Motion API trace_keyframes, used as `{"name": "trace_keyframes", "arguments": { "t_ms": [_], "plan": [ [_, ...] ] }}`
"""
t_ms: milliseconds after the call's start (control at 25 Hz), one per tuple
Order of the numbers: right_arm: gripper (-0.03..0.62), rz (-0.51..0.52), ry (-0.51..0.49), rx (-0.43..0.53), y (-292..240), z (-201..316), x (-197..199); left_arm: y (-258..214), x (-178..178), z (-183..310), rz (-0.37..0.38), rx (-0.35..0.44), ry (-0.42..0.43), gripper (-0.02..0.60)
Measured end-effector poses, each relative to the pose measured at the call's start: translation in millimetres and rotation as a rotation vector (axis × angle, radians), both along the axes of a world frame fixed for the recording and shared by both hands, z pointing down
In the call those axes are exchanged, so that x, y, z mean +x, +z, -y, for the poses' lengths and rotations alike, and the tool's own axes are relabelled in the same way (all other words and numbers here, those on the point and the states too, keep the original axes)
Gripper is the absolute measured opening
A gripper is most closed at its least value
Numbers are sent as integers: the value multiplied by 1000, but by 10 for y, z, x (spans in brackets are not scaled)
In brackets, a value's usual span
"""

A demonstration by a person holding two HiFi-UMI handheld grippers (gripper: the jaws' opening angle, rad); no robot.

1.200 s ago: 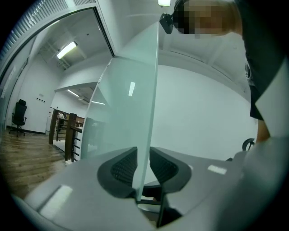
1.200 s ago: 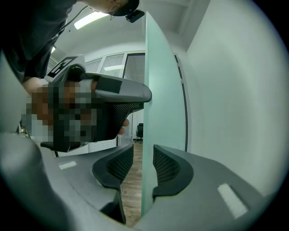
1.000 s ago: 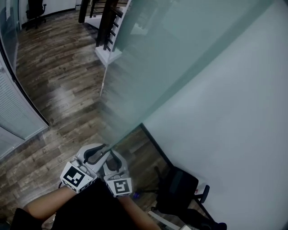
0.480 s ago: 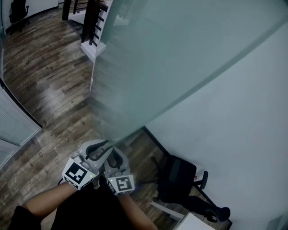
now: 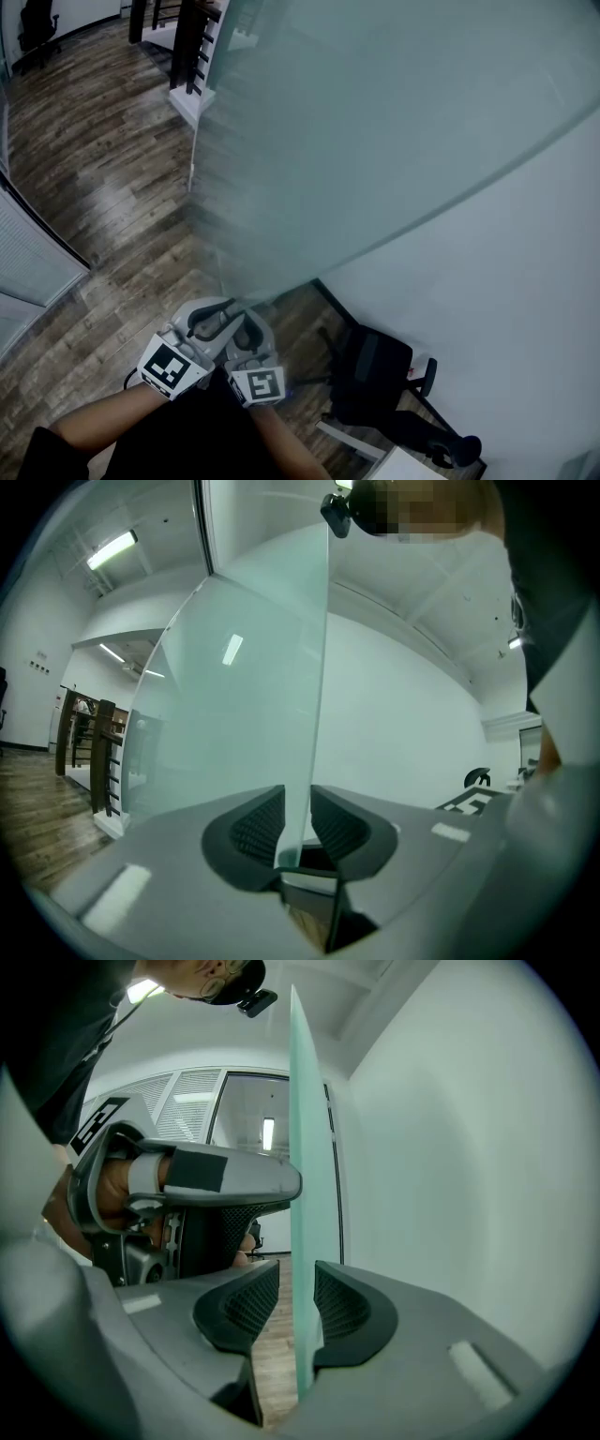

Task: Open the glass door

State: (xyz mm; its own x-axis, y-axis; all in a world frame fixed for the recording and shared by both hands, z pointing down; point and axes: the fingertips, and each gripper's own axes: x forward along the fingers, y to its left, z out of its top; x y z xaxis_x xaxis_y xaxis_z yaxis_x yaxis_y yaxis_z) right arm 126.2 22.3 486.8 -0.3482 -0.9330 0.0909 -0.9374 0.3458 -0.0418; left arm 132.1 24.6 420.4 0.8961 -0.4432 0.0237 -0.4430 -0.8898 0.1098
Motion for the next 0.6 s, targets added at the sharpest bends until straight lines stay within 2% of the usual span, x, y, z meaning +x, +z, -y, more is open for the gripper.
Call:
{"name": "trace_keyframes", "arguments": {
  "t_ms": [160, 320, 480, 600],
  "plan": [
    [64, -6, 24, 5, 53, 7, 148, 31, 113, -11, -13, 1, 27, 84],
    [60, -31, 37, -3, 50, 3, 243, -14, 146, -20, -52, 2, 31, 84],
    [57, -32, 32, -9, 83, 38, 376, 87, 134, -14, -69, -32, 10, 78],
    [57, -38, 38, -8, 51, 12, 522, 83, 187, -95, -83, -38, 29, 46]
  ]
}}
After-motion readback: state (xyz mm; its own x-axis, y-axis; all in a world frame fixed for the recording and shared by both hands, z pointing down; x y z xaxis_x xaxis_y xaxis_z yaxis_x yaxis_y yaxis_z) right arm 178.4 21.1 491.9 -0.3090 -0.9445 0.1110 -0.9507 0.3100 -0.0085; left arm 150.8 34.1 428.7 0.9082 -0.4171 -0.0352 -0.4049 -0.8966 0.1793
